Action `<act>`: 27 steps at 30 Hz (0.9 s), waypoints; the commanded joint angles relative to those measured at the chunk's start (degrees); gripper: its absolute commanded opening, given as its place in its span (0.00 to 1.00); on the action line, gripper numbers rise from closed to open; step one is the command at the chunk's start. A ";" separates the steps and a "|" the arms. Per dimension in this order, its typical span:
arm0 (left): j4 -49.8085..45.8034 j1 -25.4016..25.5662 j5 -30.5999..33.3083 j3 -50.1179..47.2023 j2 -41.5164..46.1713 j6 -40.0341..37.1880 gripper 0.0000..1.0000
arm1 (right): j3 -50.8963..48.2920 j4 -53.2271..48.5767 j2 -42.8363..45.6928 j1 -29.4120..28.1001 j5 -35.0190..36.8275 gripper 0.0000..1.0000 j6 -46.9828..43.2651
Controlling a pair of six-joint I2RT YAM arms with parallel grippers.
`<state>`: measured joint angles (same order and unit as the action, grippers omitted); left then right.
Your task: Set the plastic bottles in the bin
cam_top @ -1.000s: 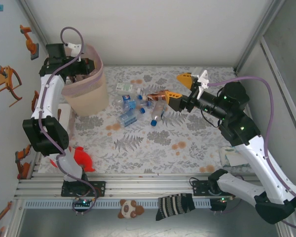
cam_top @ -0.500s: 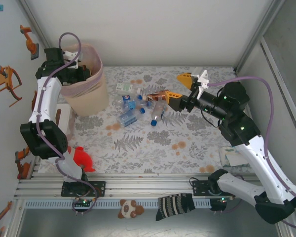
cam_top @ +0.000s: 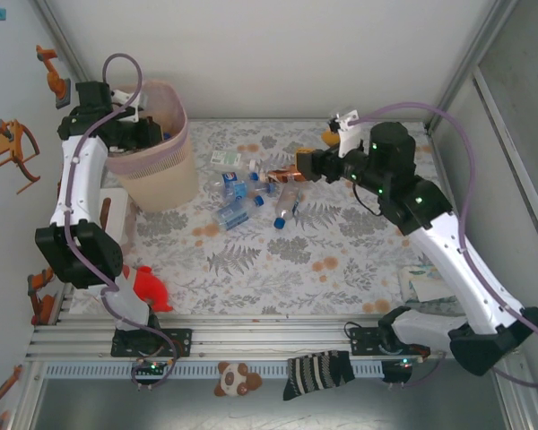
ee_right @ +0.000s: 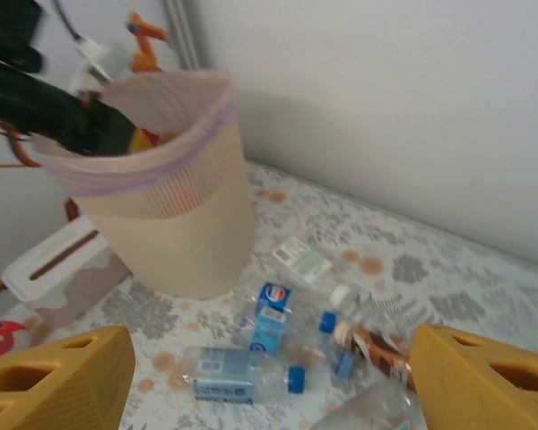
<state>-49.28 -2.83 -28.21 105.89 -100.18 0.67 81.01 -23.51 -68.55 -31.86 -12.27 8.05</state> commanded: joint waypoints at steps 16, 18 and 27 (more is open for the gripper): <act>13.92 3.18 -10.70 -12.30 18.03 7.89 0.18 | 4.39 -11.58 -21.95 0.13 16.16 0.79 24.99; 15.93 4.30 -10.89 -14.50 19.28 8.47 0.19 | 5.09 -13.02 -25.06 -0.25 17.39 0.78 28.21; 25.06 7.26 -13.08 -23.68 22.54 11.81 0.24 | 6.53 -14.91 -36.71 -4.87 24.73 0.84 39.51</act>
<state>-29.54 4.10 -38.89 83.50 -79.66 10.17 84.86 -36.56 -103.18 -35.20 8.10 41.21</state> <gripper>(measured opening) 0.240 0.836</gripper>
